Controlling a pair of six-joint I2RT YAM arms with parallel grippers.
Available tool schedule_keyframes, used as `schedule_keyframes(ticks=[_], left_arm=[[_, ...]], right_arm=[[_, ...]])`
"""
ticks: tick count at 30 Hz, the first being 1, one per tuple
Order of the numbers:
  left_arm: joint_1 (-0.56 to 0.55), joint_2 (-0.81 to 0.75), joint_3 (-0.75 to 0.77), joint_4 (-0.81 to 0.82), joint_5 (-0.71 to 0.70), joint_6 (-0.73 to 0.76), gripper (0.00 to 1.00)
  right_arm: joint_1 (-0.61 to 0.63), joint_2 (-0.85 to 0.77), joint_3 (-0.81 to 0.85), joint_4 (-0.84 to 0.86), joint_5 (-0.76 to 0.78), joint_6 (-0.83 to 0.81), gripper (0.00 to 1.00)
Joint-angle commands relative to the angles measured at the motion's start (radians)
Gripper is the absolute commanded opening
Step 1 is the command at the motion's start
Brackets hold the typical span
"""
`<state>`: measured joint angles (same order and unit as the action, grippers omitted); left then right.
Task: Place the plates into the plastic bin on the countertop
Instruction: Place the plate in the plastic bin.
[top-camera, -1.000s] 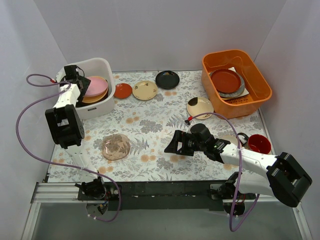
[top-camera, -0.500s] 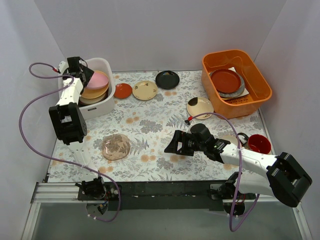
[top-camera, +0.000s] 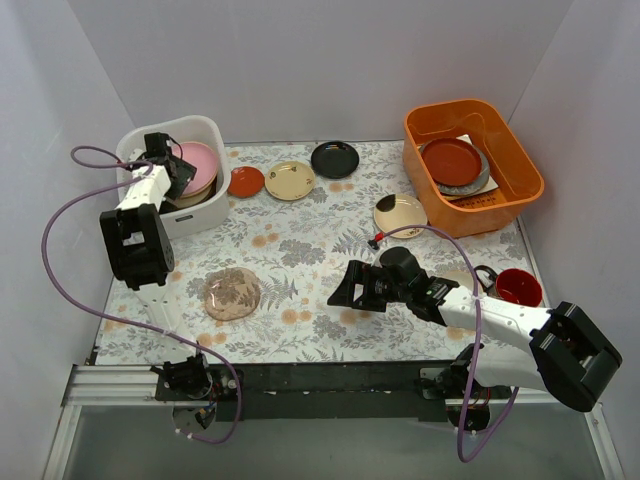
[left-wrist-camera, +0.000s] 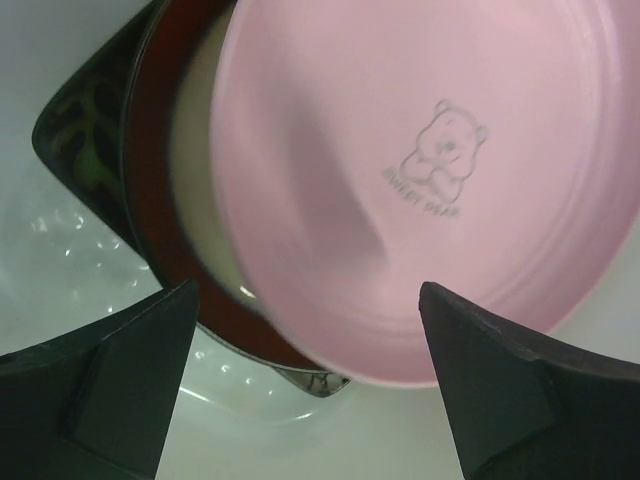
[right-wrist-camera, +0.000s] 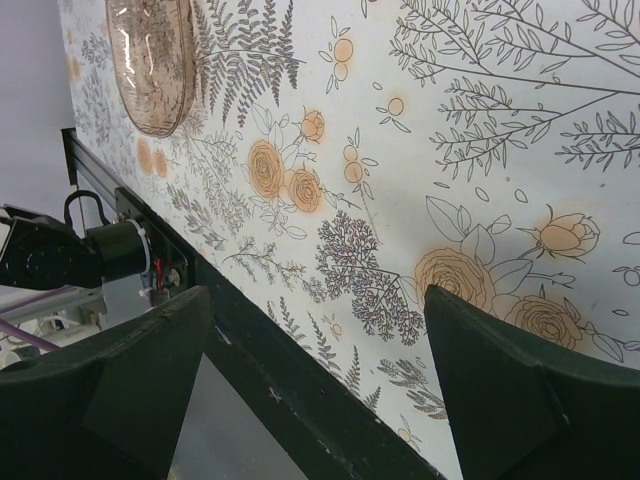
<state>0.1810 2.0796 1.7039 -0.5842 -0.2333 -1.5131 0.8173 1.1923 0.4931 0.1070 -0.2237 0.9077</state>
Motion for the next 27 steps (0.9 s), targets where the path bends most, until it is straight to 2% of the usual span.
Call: schedule_keyframes(ticks=[1,11,15,21,27], left_arm=[[-0.005,-0.122,-0.023,-0.049,0.046,-0.044,0.92],[-0.028,-0.239,0.042,-0.032,0.094,-0.062,0.95],[-0.051,-0.326,0.046,0.027,0.143,-0.041,0.96],[-0.127,-0.414,0.040,0.104,0.248,0.030,0.98],[-0.228,-0.515,-0.064,0.185,0.291,0.057,0.98]], right_arm=[[-0.006,0.007,-0.001,0.043,-0.016,-0.021,0.95],[-0.004,0.007,0.001,0.040,-0.014,-0.026,0.95],[-0.006,0.001,-0.004,0.040,-0.013,-0.029,0.96],[-0.006,-0.011,0.028,0.005,0.018,-0.043,0.97],[-0.007,-0.017,0.096,-0.032,0.044,-0.061,0.98]])
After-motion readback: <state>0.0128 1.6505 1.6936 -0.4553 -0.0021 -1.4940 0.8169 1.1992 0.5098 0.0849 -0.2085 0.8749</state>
